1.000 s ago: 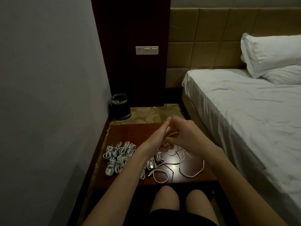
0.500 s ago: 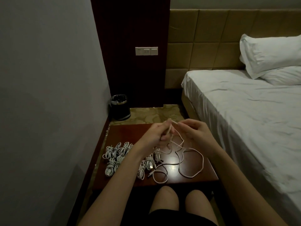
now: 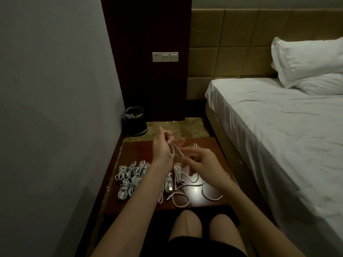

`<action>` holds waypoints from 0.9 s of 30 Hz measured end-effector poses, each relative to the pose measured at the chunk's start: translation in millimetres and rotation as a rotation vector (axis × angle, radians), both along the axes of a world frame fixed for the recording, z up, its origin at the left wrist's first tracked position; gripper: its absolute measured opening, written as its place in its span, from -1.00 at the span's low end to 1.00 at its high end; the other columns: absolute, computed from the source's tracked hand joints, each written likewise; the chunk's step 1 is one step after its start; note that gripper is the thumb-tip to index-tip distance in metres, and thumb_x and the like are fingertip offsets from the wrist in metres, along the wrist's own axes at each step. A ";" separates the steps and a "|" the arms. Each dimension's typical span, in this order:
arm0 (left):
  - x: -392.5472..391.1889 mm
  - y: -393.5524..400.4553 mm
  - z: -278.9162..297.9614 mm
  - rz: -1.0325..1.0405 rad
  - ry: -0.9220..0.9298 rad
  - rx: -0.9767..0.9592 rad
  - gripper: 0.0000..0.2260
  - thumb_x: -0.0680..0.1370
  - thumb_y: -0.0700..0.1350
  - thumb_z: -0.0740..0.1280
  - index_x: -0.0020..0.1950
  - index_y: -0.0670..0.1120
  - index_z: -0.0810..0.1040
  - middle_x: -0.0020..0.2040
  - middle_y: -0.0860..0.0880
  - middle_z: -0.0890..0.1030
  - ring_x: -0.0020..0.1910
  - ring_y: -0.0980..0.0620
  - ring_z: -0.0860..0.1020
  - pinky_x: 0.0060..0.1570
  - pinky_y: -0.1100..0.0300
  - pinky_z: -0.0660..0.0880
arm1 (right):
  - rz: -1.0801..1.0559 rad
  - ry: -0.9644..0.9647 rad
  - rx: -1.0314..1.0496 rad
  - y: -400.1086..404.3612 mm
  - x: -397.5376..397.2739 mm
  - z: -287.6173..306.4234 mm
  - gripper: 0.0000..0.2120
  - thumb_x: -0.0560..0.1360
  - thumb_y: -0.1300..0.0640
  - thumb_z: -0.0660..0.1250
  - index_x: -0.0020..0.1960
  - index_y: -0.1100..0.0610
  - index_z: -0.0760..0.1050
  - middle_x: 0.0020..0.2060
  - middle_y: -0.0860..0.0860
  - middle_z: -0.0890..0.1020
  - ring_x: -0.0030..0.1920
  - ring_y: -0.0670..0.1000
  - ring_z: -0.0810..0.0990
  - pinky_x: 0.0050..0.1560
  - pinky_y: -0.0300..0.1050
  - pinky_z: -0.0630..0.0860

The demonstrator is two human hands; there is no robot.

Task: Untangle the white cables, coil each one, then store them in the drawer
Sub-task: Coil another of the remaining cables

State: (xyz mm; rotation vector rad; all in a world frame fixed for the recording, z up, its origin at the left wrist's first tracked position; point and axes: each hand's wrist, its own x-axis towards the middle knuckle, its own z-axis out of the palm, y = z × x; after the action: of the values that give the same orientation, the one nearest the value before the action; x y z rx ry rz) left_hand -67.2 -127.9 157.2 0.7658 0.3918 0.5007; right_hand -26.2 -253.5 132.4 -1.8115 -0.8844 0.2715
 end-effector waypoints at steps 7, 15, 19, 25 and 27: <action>-2.8 19.6 0.8 -0.067 0.164 0.393 -0.65 0.69 0.06 0.03 -0.22 -0.07 0.33 -0.52 0.09 0.26 -0.64 0.20 0.17 -0.63 0.35 0.10 | 0.253 -0.226 -0.188 -20.5 5.6 28.6 -0.89 0.52 0.22 0.38 0.00 0.13 0.66 -0.31 -0.18 0.63 -0.28 -0.23 0.59 -0.22 -0.37 0.44; -10.3 -7.2 7.3 -0.702 0.213 0.487 -0.36 0.61 0.30 -0.07 -0.38 -0.12 0.45 -0.52 0.00 0.42 -0.64 0.13 0.32 -0.60 0.35 0.14 | 0.157 -0.321 -0.156 -4.5 21.8 60.0 -0.73 0.37 0.06 0.54 -0.22 0.07 0.43 -0.42 -0.08 0.57 -0.42 -0.15 0.52 -0.35 -0.21 0.42; -17.9 -0.9 5.4 -0.890 0.156 0.621 -0.44 0.59 0.32 -0.01 -0.37 -0.05 0.39 -0.51 0.05 0.26 -0.63 0.17 0.11 -0.61 0.32 0.00 | 0.211 -0.171 -0.192 -13.2 34.7 50.7 -0.68 0.39 0.00 0.50 -0.08 0.23 0.53 -0.26 0.13 0.67 -0.23 0.15 0.66 -0.19 0.15 0.54; -20.0 4.4 3.7 -0.965 0.078 0.644 -0.70 0.58 0.07 0.18 -0.27 -0.05 0.50 -0.52 0.08 0.24 -0.63 0.19 0.14 -0.60 0.29 0.02 | 0.297 0.054 -0.060 -31.9 44.3 54.9 -0.84 0.40 0.08 0.44 -0.09 0.16 0.61 -0.20 0.16 0.69 -0.17 0.05 0.65 -0.10 -0.09 0.53; -17.7 4.3 0.5 -0.863 0.042 0.639 -0.67 0.60 0.09 0.17 -0.20 -0.12 0.46 -0.54 0.06 0.26 -0.64 0.18 0.16 -0.61 0.34 0.08 | 0.227 0.041 -0.025 -31.9 45.3 53.1 -0.96 0.44 0.19 0.43 -0.10 0.13 0.63 -0.26 0.09 0.69 -0.22 -0.03 0.64 -0.17 -0.25 0.54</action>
State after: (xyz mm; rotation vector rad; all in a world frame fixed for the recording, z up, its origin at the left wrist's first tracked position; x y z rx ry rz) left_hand -84.9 -123.6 157.7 1.4601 -0.0991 -0.2301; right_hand 19.1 -285.4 185.5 -1.7223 -1.0630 0.4642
